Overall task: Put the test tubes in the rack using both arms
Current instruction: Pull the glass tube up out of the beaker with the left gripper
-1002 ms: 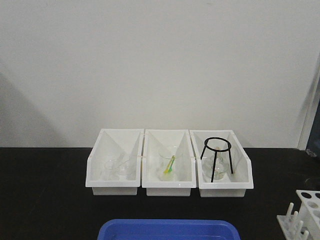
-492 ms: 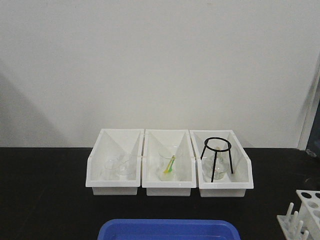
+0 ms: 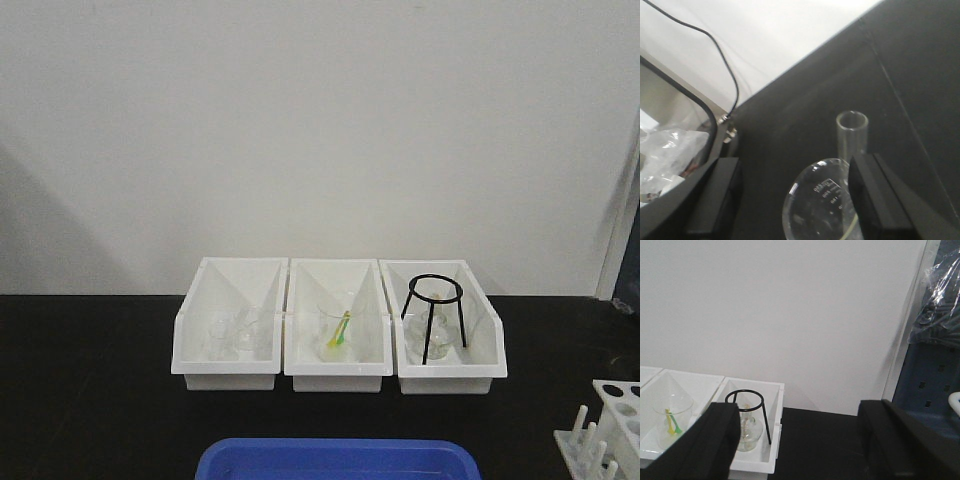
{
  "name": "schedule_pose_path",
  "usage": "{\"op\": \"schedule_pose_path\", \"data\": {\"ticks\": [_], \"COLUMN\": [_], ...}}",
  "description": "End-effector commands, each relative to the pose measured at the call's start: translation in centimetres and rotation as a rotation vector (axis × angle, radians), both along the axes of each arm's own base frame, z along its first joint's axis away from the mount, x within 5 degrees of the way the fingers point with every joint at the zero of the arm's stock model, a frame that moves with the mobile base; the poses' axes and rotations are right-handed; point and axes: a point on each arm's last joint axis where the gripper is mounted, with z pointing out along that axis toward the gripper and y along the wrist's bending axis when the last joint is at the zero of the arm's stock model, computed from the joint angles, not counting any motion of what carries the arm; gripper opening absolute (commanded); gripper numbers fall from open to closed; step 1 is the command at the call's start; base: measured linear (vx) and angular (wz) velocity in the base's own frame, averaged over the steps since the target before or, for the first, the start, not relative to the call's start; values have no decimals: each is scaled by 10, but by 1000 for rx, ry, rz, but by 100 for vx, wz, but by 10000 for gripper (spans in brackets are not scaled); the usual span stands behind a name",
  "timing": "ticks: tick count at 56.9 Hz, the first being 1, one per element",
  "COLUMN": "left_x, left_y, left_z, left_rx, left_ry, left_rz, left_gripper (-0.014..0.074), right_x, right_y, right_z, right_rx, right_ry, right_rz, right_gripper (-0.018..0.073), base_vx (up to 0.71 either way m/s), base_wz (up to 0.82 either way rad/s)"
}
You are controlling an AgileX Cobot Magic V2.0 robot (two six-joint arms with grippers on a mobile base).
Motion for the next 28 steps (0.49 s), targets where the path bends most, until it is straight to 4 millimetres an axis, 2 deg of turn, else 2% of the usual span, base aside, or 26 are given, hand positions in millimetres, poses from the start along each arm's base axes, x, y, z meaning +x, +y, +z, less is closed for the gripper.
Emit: {"op": "schedule_pose_path", "data": {"ticks": [1,15,28], "left_x": [6,5,9], "left_y": [1,-5,-6], "left_z": [19,10,8], "left_rx": [25,15,22], "left_ry": [-128,-25,-35], "left_rz": [1,-39,-55], "left_gripper": [540,540,540], "right_x": [-1,-2,-2], "right_y": [-1,-1,-1], "right_z": [20,23,24], "right_rx": [-11,-12,-13], "right_ry": [-126,-157,-168], "right_rz": [-10,-14,-15], "right_gripper": [531,531,531], "base_vx": [0,0,0], "base_wz": [0,0,0]}}
